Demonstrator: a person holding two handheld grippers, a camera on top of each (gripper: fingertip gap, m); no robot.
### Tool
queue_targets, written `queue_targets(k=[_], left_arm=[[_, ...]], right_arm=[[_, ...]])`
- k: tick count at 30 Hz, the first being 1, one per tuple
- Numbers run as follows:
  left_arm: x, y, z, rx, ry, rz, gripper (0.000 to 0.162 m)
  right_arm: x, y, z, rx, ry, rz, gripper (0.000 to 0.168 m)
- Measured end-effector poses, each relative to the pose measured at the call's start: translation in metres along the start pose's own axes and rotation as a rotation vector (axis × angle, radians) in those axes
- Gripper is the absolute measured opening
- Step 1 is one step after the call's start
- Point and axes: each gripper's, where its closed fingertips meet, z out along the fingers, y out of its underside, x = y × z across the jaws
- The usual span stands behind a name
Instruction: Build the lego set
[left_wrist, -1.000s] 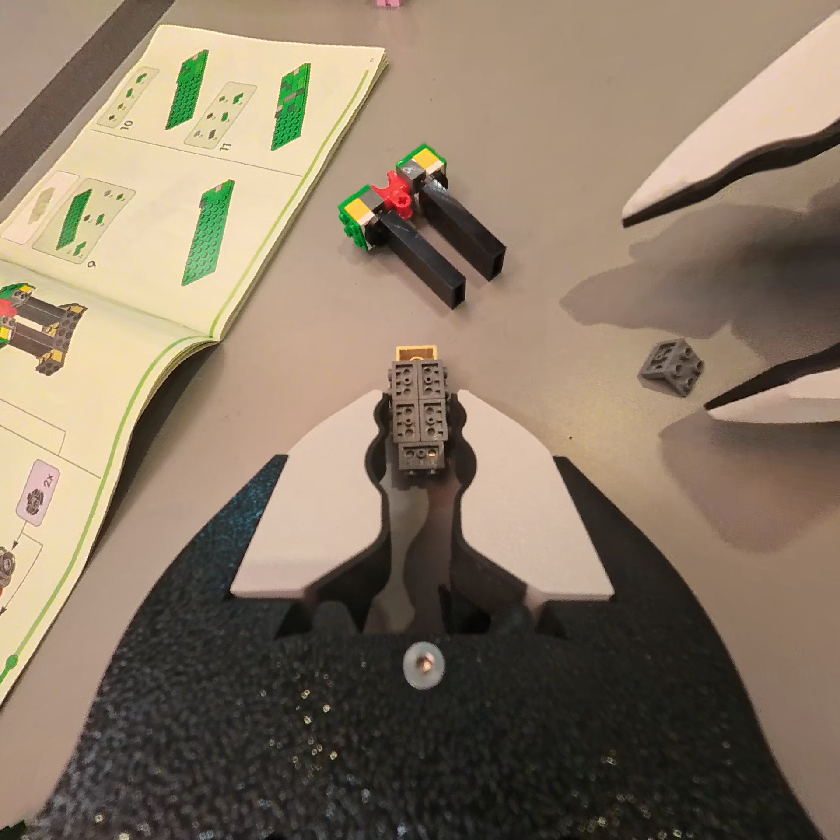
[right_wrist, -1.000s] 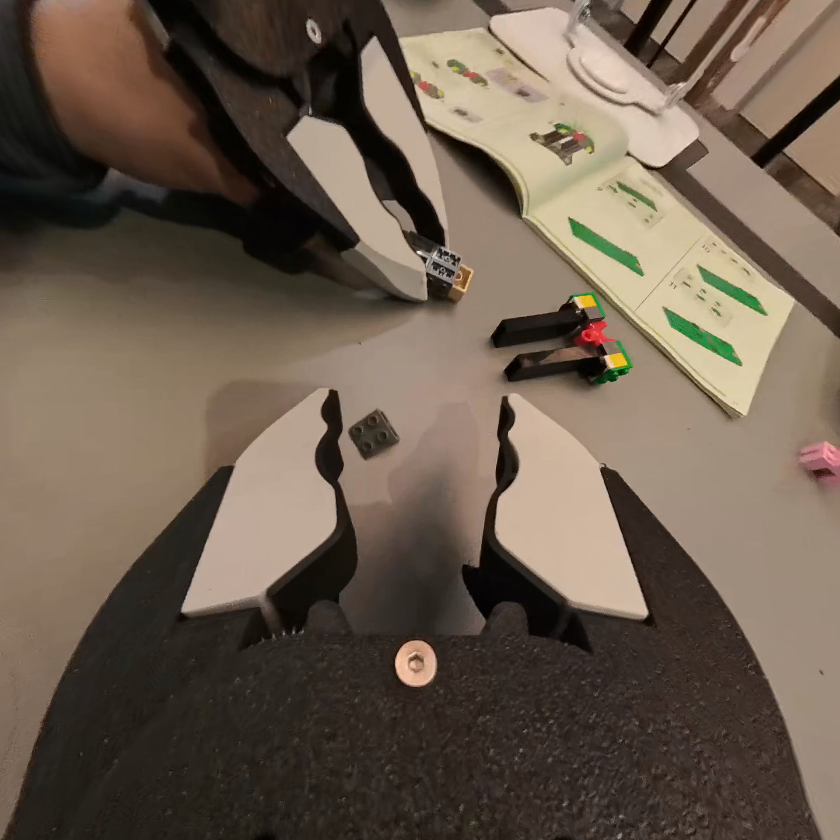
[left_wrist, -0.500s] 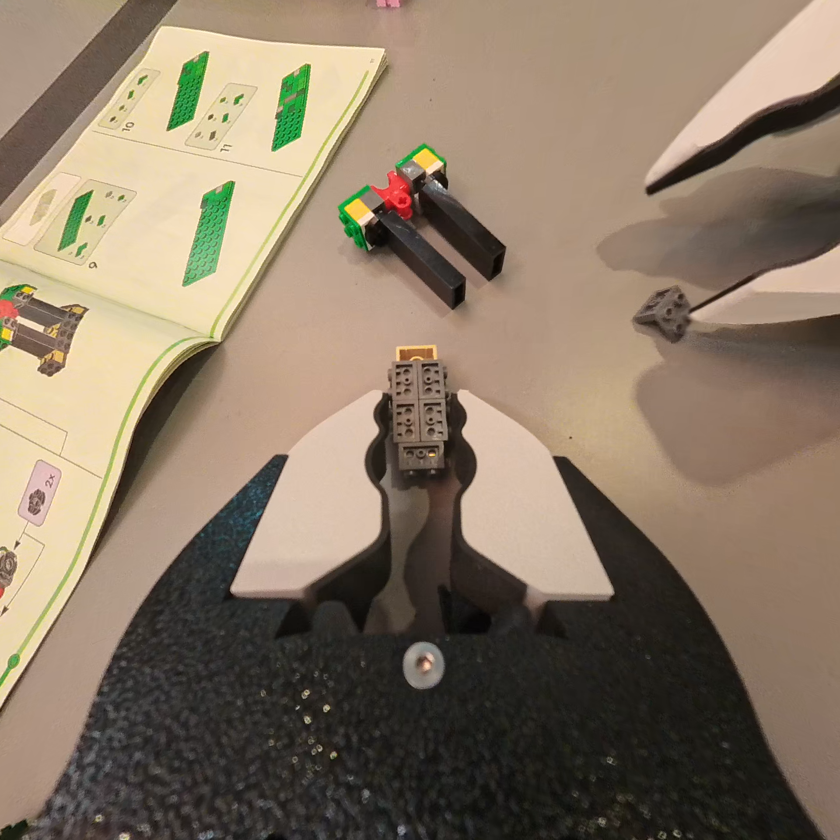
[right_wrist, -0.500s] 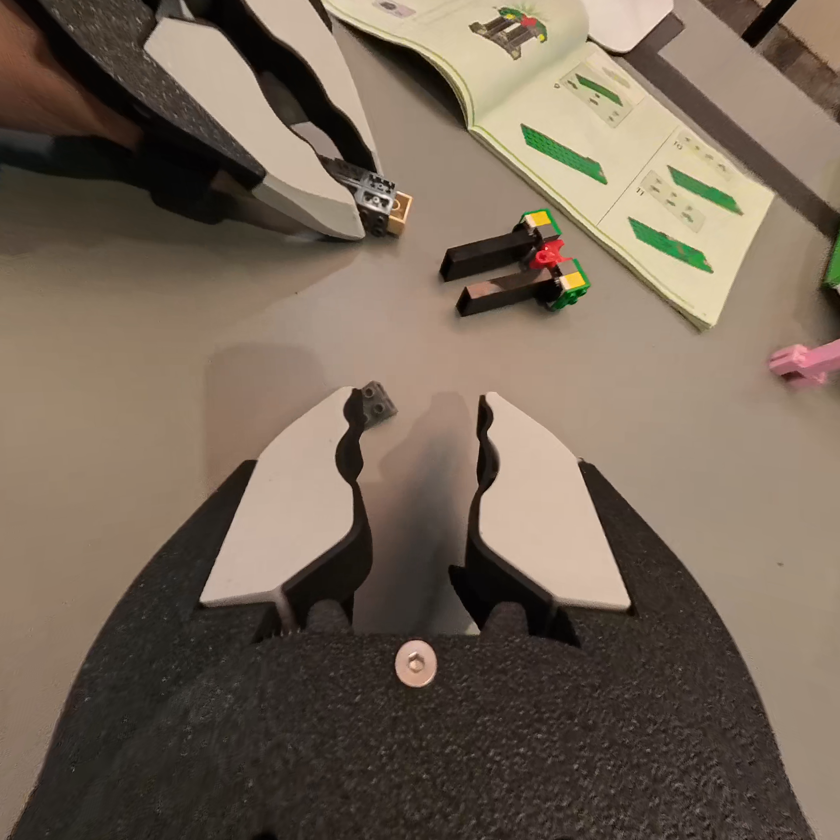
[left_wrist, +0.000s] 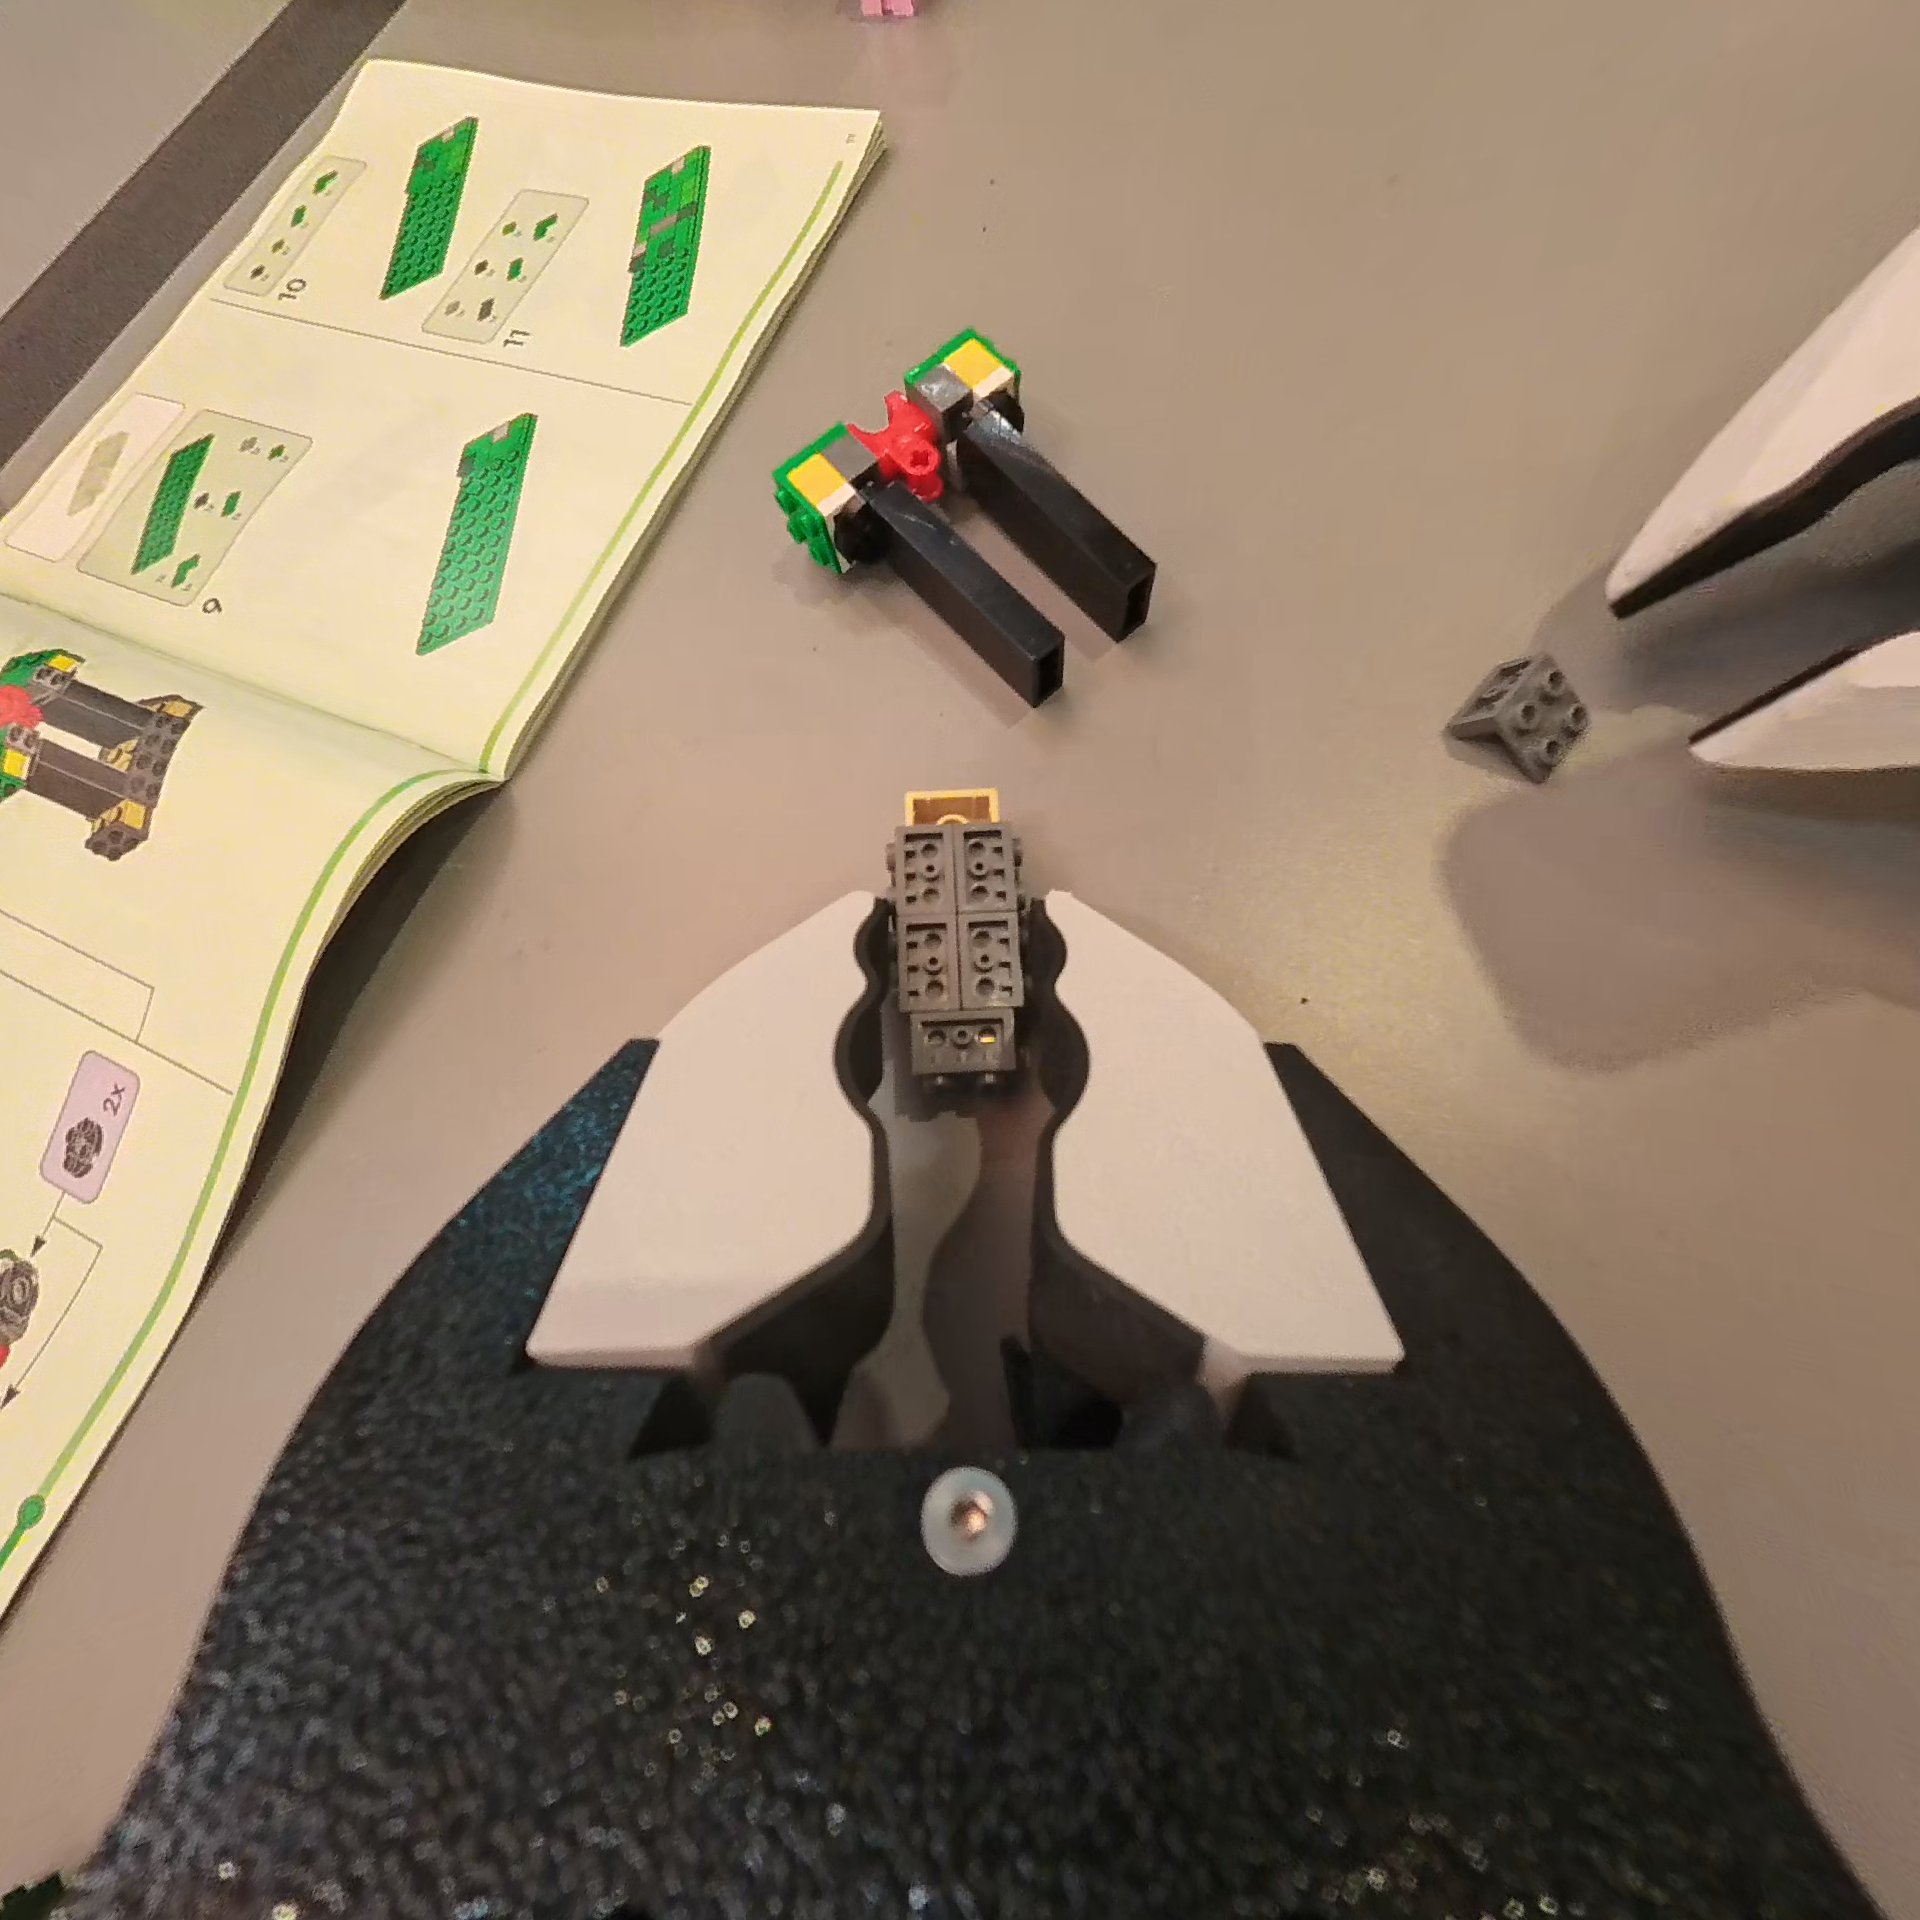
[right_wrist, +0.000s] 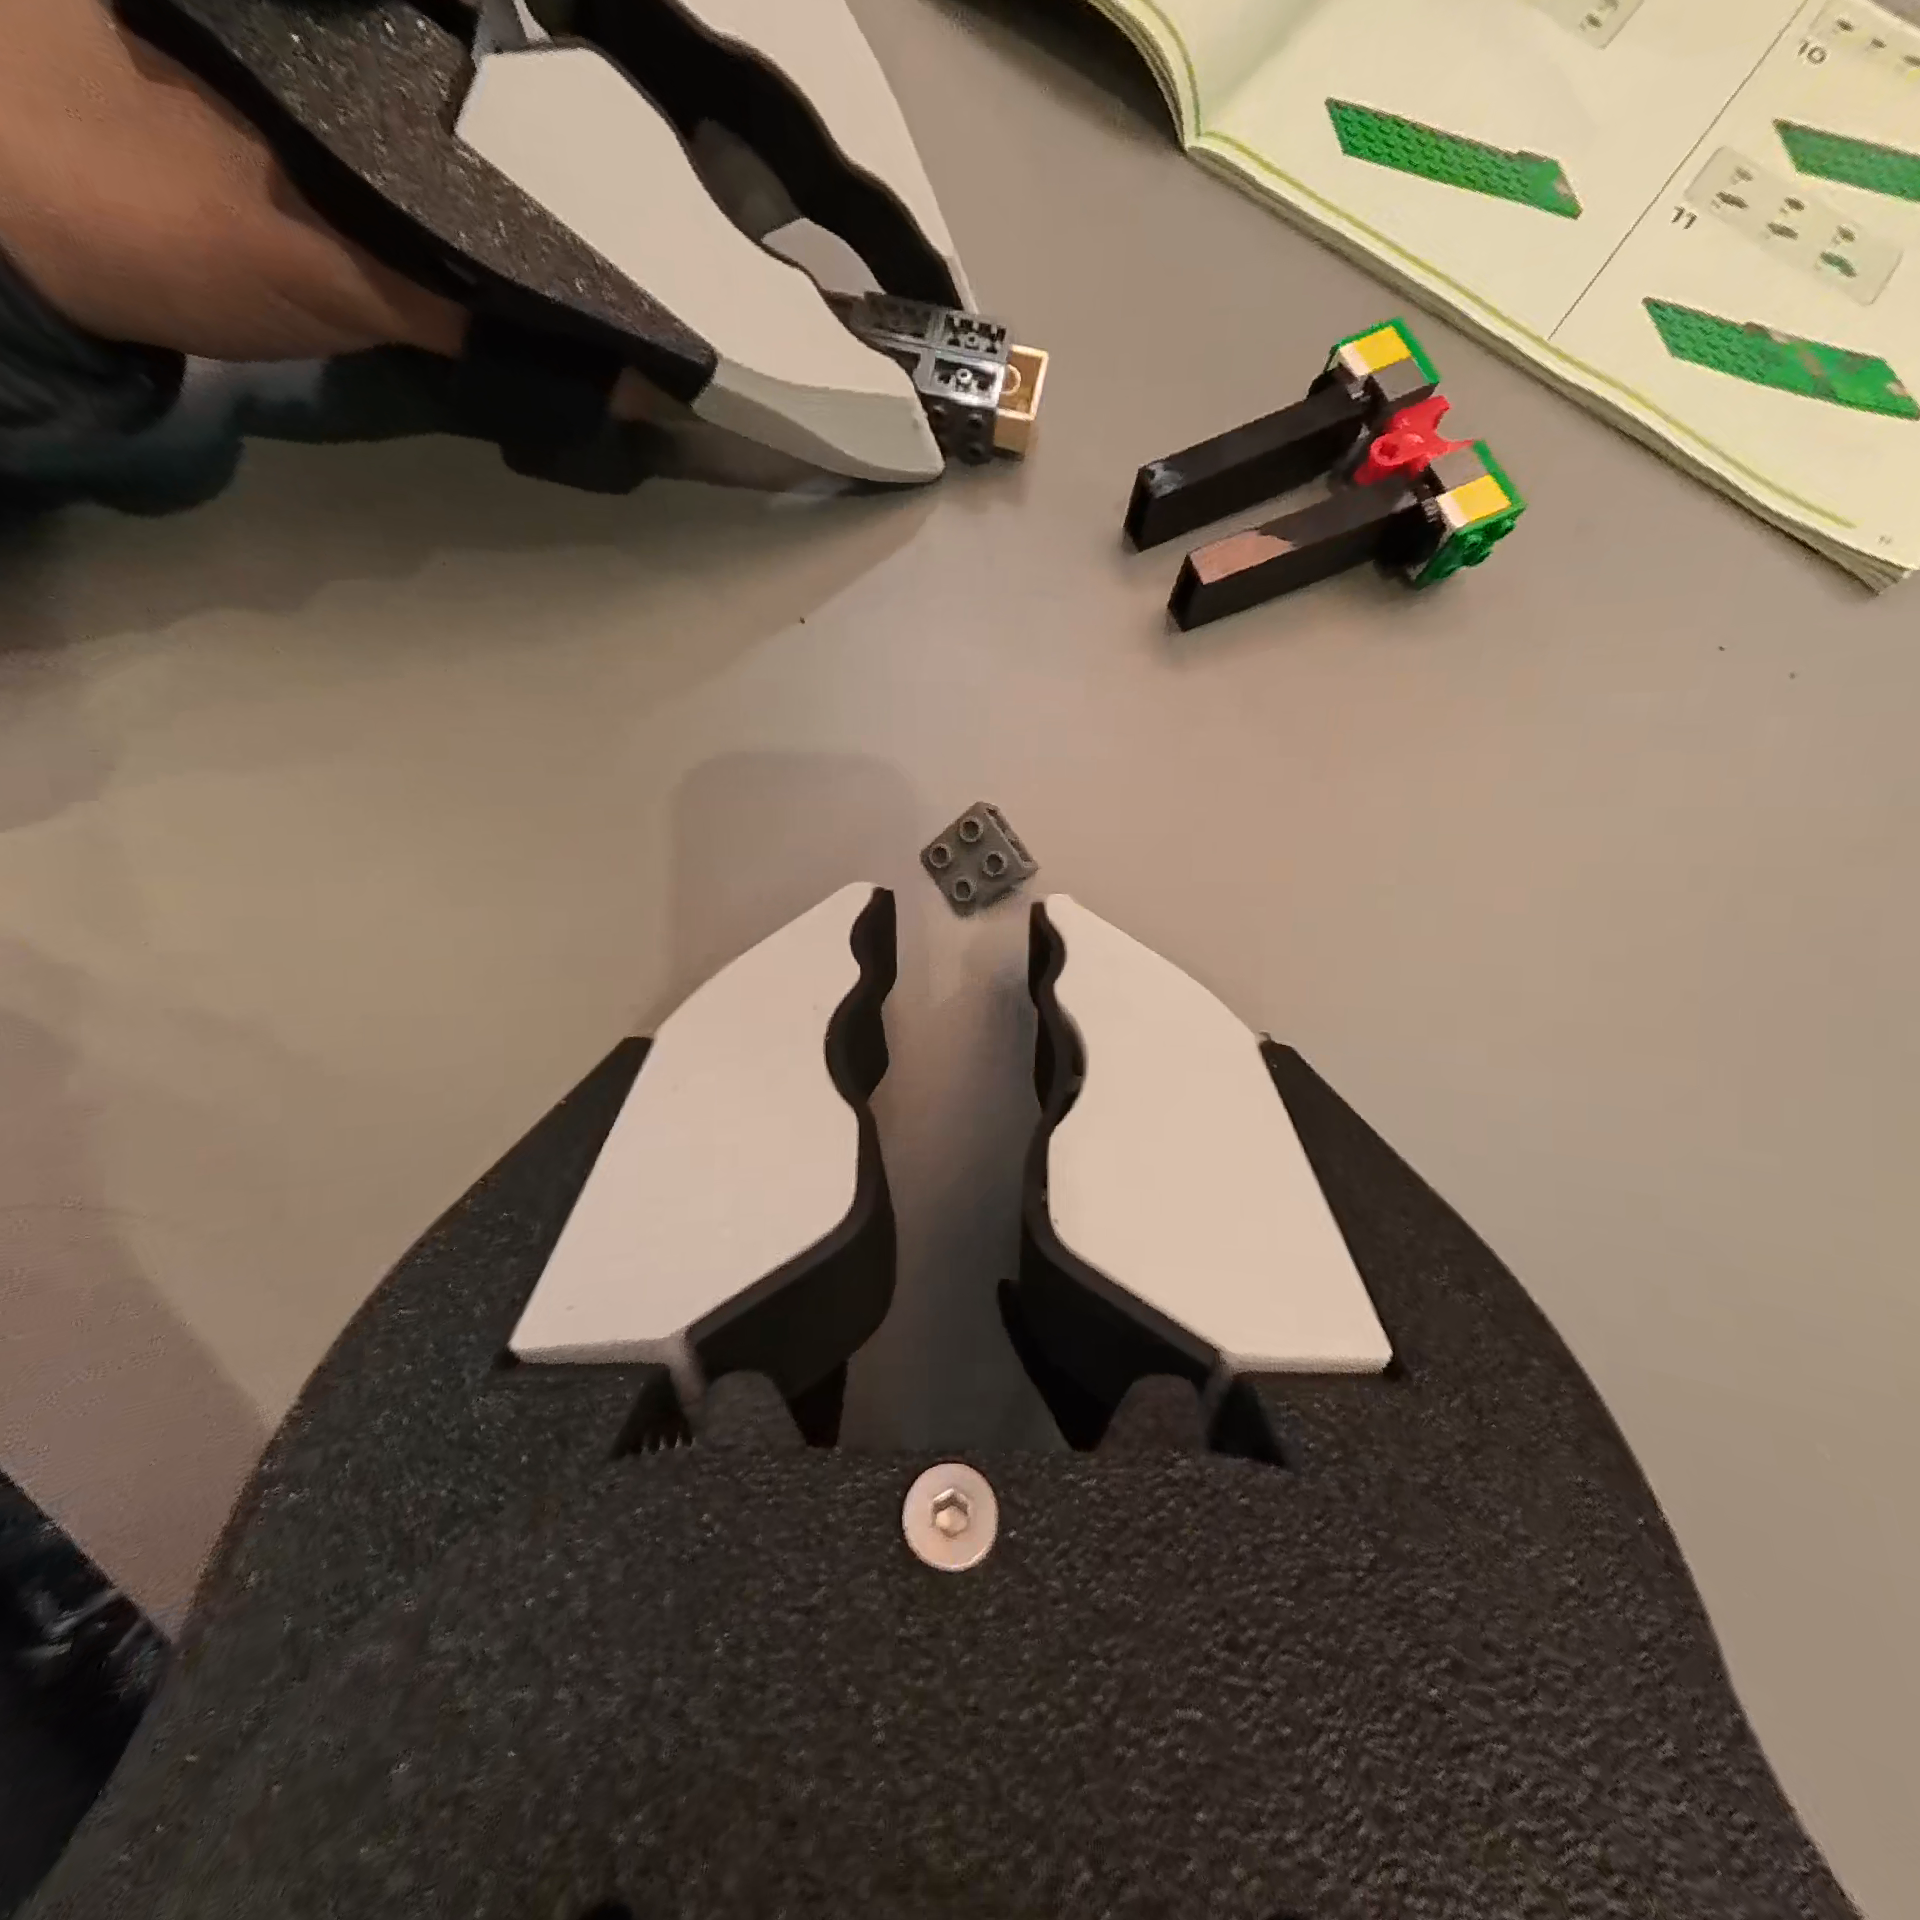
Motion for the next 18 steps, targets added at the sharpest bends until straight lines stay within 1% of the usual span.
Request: queue_targets(k=[6,15,18], left_arm=[[0.000,0.000,0.000,0.000,-0.001,0.001,0.025],[0.000,0.000,0.000,0.000,-0.003,0.003,0.025],[0.000,0.000,0.000,0.000,-0.003,0.003,0.025]], right_arm=[[-0.001,0.004,0.010,-0.059,-0.011,-0.026,0.024],[-0.006,-0.010,0.027,-0.031,-0.080,-0.059,0.027],[-0.006,-0.013,0.027,-0.024,-0.060,-0.076,0.028]])
